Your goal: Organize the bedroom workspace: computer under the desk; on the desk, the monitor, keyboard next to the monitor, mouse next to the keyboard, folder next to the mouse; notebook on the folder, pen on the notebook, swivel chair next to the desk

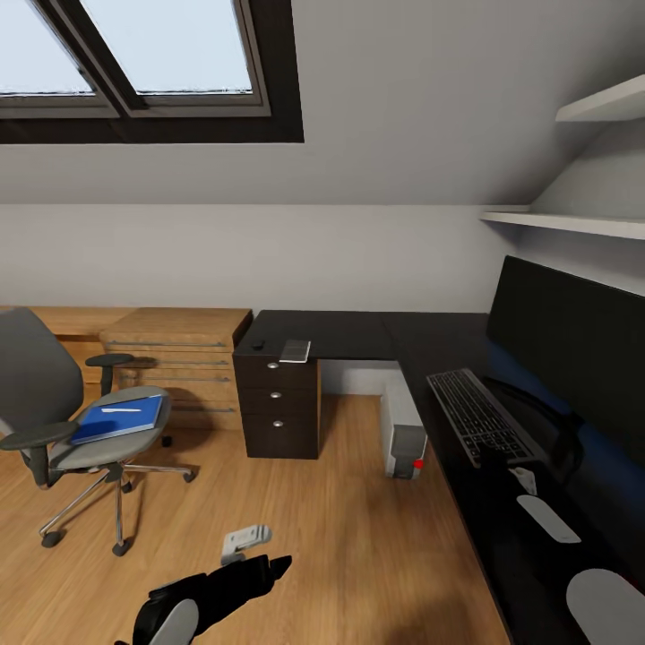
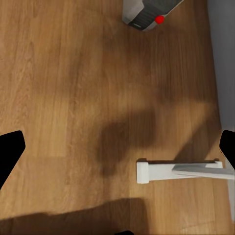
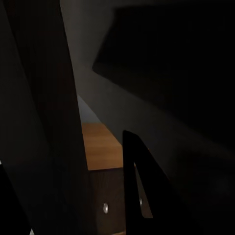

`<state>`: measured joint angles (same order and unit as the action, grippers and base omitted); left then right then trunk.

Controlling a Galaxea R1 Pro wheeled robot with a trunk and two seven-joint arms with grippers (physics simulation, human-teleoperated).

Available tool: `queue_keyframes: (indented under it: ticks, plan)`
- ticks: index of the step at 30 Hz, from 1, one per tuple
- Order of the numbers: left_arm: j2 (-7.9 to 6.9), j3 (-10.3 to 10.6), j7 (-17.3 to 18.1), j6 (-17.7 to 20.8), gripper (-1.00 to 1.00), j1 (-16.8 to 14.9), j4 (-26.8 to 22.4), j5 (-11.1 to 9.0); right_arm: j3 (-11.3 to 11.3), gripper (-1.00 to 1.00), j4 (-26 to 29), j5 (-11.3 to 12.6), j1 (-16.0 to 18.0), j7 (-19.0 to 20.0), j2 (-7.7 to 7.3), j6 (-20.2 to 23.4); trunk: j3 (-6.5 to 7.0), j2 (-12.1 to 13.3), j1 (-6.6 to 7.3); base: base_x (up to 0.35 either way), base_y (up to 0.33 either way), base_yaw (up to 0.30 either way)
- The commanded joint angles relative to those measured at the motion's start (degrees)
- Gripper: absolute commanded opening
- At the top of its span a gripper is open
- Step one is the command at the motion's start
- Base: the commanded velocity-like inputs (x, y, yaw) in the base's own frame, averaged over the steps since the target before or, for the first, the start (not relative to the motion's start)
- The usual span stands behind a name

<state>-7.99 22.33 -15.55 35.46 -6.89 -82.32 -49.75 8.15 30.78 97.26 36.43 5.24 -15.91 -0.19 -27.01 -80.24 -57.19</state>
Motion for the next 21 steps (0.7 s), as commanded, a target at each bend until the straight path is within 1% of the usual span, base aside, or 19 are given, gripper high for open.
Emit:
queue_keyframes:
  ticks: [1, 9, 14, 18, 21]
  plan:
    - [-0.03, -0.04, -0.55, 0.05, 1.0, -0.05, -0.1, -0.61, 0.37, -1.0, -0.04, 0.58, 0.05, 0.28, -0.08, -0.06, -0.06, -0.04, 0.0, 0.0, 0.0, 0.0]
    - [0.06, -0.18, -0.53, 0.0, 1.0, -0.05, -0.1, -0.61, 0.43, -1.0, -0.1, 0.56, 0.05, 0.14, -0.09, 0.01, -0.06, -0.04, 0.0, 0.008, 0.0, 0.0]
    - [0.07, -0.26, -0.35, 0.01, 1.0, -0.05, -0.12, -0.92, 0.61, -1.0, -0.12, 0.49, 0.05, 0.36, -0.02, 0.04, -0.06, -0.04, 0.0, 0.211, 0.0, 0.0]
    - [0.0, -0.35, -0.45, 0.06, 1.0, -0.05, -0.12, -1.02, 0.62, -1.0, -0.14, 0.48, 0.05, 0.36, 0.0, 0.0, -0.06, -0.04, 0.0, 0.063, -0.004, 0.0]
    - [0.01, -0.36, -0.57, 0.05, 1.0, -0.05, -0.08, -1.09, 0.57, -1.0, -0.18, 0.48, 0.05, 0.36, 0.0, -0.19, -0.06, -0.04, 0.0, 0.127, -0.111, 0.0]
